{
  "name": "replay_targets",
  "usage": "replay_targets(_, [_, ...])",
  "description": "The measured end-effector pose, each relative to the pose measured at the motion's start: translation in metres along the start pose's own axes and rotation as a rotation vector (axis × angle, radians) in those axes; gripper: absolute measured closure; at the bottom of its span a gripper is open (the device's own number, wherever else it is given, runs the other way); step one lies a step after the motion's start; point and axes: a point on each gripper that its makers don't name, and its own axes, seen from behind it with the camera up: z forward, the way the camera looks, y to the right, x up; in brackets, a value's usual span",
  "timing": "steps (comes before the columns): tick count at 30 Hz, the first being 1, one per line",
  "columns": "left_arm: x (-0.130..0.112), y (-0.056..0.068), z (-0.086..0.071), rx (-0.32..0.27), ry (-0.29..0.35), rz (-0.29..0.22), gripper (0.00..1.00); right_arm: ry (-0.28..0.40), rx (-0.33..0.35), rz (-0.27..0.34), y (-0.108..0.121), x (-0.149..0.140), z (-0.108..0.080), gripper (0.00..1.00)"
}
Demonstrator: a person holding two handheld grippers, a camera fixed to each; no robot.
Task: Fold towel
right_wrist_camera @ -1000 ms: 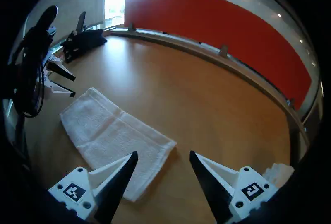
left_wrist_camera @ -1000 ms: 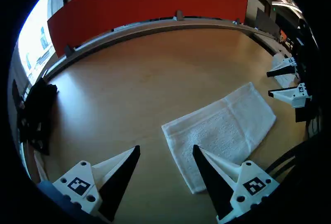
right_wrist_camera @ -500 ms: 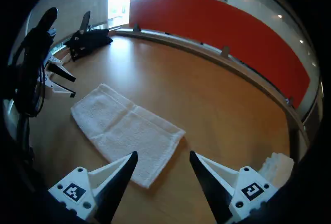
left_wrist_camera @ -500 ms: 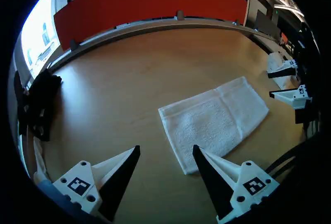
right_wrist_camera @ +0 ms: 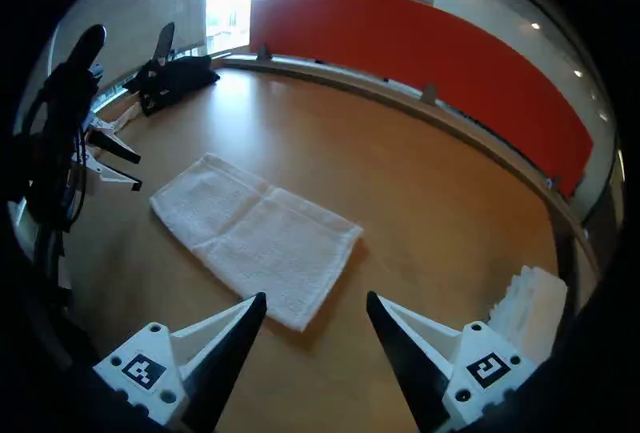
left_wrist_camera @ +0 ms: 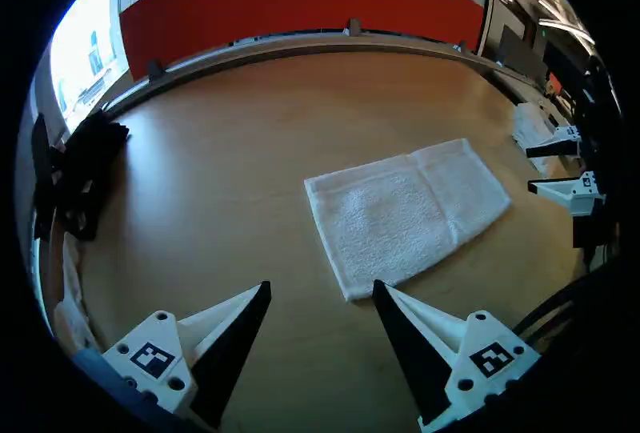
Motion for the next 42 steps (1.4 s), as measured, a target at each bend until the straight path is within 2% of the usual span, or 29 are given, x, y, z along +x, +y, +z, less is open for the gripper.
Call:
replay_targets(13, [-0.003,-0.005,-0.006,0.030,0.016,-0.024,0.06,0.001,0.008,-0.007,-0.003,-0.002,0.000,0.03])
replay_targets(29, [-0.022,-0.025,-0.031,0.120,0.033,-0.146,0.06,0.005,0.042,-0.052,-0.007,0.004,0.006,0.03])
replay_targets(42, [-0.037,-0.036,-0.048,0.158,0.029,-0.198,0.06,-0.031,0.078,-0.080,-0.012,-0.009,0.021,0.03])
